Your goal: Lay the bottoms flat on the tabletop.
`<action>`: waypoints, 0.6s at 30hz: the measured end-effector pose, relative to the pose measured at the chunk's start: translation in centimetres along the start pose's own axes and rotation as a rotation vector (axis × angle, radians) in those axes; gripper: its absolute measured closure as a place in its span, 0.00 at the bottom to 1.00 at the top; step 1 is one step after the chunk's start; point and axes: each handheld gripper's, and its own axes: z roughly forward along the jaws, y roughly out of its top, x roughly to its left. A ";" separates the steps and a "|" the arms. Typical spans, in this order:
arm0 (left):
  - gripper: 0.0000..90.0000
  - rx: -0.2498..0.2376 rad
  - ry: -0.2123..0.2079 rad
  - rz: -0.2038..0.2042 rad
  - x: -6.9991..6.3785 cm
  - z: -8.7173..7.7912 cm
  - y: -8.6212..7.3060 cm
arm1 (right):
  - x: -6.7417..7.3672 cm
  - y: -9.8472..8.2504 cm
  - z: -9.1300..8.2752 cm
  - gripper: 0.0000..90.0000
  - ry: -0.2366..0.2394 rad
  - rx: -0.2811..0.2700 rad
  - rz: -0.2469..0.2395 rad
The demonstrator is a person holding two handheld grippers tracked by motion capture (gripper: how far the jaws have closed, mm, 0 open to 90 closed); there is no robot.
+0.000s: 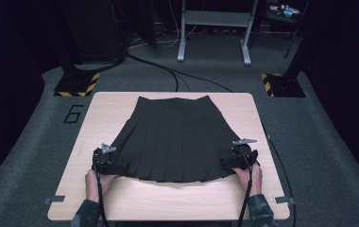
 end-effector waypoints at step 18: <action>0.14 -0.095 -0.024 -0.002 0.3 -6.3 -0.6 | -0.4 -1.3 -6.4 0.00 0.031 -0.092 -0.032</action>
